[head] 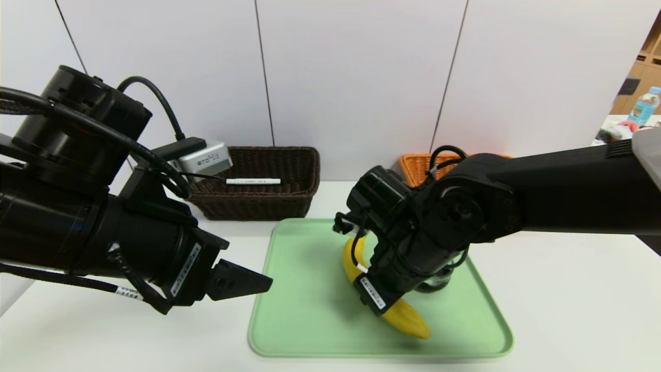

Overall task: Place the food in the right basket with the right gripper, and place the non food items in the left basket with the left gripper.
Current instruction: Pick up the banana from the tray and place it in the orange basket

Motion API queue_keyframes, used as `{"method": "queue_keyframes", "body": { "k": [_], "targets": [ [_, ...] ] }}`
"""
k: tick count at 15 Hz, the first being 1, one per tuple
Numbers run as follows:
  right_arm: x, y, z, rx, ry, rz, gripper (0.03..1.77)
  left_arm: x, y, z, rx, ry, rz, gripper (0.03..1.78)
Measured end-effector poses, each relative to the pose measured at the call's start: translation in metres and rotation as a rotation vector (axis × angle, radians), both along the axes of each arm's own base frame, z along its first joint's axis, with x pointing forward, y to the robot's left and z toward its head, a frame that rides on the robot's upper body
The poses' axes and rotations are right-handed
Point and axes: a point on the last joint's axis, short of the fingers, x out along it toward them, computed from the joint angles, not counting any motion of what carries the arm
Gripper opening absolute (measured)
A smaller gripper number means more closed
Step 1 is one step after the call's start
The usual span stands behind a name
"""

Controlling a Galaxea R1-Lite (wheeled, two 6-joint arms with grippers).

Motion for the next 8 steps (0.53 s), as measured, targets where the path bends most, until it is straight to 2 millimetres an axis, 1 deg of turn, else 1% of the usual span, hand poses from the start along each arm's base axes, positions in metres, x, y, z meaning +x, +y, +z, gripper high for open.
{"method": "queue_keyframes", "body": {
  "k": [1, 3, 5, 8],
  "targets": [
    [-0.002, 0.0, 0.004, 0.01, -0.008, 0.002, 0.47, -0.001, 0.0, 0.001, -0.002, -0.002, 0.0, 1.69],
    [-0.005, -0.003, 0.02, 0.043, -0.043, 0.001, 0.47, -0.002, 0.001, 0.002, -0.006, -0.009, 0.0, 1.69],
    [-0.007, -0.008, 0.045, 0.103, -0.104, -0.005, 0.47, -0.004, 0.002, 0.004, -0.01, -0.015, -0.001, 1.69],
    [-0.011, -0.024, 0.092, 0.205, -0.22, -0.036, 0.47, -0.006, 0.004, 0.006, -0.016, -0.022, 0.0, 1.69]
  ]
}}
